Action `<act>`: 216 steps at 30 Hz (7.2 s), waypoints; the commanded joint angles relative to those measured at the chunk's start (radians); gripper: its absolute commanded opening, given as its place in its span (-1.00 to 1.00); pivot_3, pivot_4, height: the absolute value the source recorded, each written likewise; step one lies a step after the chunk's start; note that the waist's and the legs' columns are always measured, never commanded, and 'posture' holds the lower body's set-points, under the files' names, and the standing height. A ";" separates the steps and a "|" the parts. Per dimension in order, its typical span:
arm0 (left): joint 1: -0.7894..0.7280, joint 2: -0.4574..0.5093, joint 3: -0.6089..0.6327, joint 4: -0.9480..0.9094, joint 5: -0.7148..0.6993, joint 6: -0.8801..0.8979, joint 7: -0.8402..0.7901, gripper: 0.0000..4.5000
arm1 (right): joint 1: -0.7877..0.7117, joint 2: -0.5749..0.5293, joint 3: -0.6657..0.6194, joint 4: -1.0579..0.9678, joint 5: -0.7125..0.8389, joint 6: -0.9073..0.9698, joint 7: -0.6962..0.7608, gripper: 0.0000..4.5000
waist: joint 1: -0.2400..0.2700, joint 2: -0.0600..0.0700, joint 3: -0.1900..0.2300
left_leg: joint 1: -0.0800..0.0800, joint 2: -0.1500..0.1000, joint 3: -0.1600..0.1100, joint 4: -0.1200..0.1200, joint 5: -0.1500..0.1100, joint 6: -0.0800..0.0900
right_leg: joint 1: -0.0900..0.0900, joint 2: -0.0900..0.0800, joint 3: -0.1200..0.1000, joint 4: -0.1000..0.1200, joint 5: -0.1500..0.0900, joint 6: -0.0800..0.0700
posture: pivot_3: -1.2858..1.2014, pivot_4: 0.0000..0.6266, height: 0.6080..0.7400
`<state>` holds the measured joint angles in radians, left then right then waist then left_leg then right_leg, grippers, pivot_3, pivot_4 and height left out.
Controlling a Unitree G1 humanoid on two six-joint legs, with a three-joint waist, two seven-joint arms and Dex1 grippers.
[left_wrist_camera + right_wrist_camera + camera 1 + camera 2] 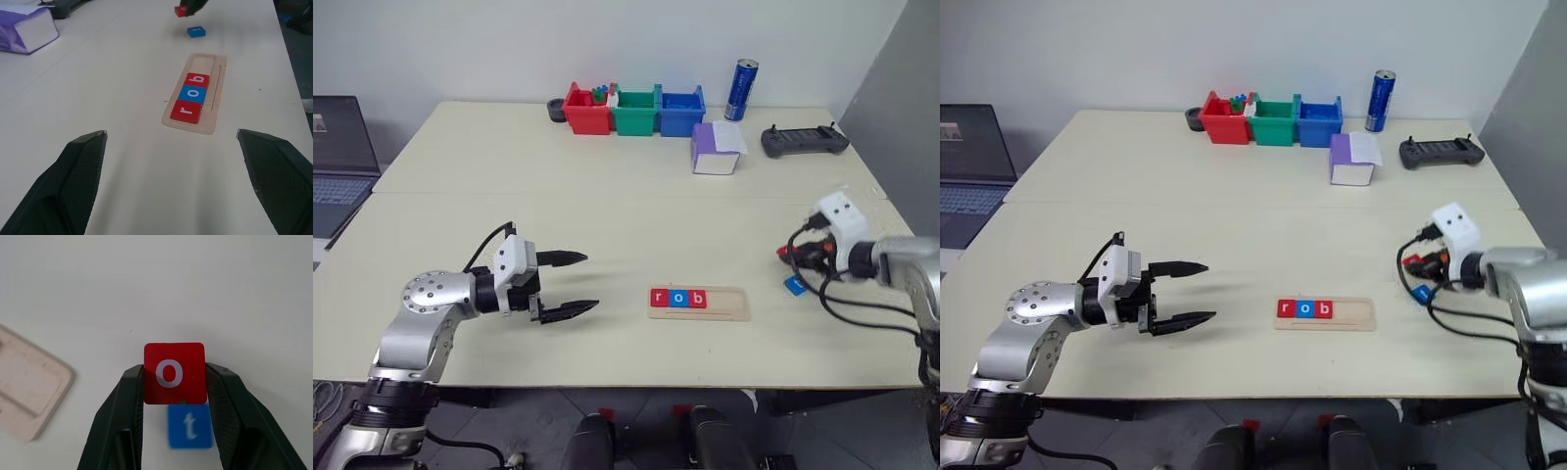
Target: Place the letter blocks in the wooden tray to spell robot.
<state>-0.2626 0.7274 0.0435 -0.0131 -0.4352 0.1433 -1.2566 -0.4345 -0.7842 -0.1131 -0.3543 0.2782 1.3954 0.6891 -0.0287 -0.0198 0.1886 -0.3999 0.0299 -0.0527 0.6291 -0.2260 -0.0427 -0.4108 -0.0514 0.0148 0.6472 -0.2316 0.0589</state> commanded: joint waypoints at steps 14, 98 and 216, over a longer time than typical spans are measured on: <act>-0.117 -0.029 -0.037 0.168 0.027 -0.110 -0.106 1.00 | 0.253 0.170 -0.209 -0.310 0.108 0.219 -0.176 -0.36 | -0.003 -0.001 0.000 | 0.000 0.000 -0.001 0.000 0.000 0.000 | 0.000 0.000 0.000 0.000 0.000 0.000 | 0.03 -0.52 1.00; -0.027 0.043 -0.043 0.018 0.066 -0.106 -0.051 1.00 | -0.115 -0.179 0.406 0.792 -0.263 -1.527 0.834 0.40 | -0.003 -0.001 0.000 | 0.003 0.000 0.001 0.001 0.000 0.001 | 0.002 0.000 0.001 0.001 0.000 0.000 | 0.03 -0.52 1.00; 0.005 0.058 -0.006 -0.029 0.070 -0.067 -0.008 1.00 | -0.310 0.046 0.561 0.457 -0.368 -0.992 0.757 -0.36 | -0.003 0.000 0.000 | 0.002 0.000 0.001 0.001 0.000 0.000 | 0.001 0.000 0.000 0.001 0.000 0.000 | 0.03 -0.52 1.00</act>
<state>-0.2583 0.7697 0.0078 -0.0278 -0.3533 0.0869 -1.2683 -0.7343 -0.7361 0.4545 0.1258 -0.0960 0.4027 1.4383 -0.0314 -0.0200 0.1888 -0.3975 0.0300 -0.0522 0.6297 -0.2263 -0.0422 -0.4098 -0.0513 0.0147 0.6484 -0.2316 0.0589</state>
